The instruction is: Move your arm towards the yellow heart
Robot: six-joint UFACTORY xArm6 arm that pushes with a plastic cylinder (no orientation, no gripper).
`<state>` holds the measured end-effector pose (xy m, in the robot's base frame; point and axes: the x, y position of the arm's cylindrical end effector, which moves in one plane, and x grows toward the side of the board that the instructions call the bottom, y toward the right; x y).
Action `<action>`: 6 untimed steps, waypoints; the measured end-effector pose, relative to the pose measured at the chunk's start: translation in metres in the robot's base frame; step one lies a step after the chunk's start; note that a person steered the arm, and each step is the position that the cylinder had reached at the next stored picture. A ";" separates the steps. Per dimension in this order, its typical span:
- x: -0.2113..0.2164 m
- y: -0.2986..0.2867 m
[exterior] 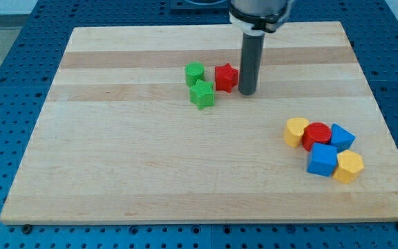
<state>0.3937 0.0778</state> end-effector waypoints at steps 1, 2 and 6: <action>0.024 0.001; 0.051 -0.013; 0.128 0.037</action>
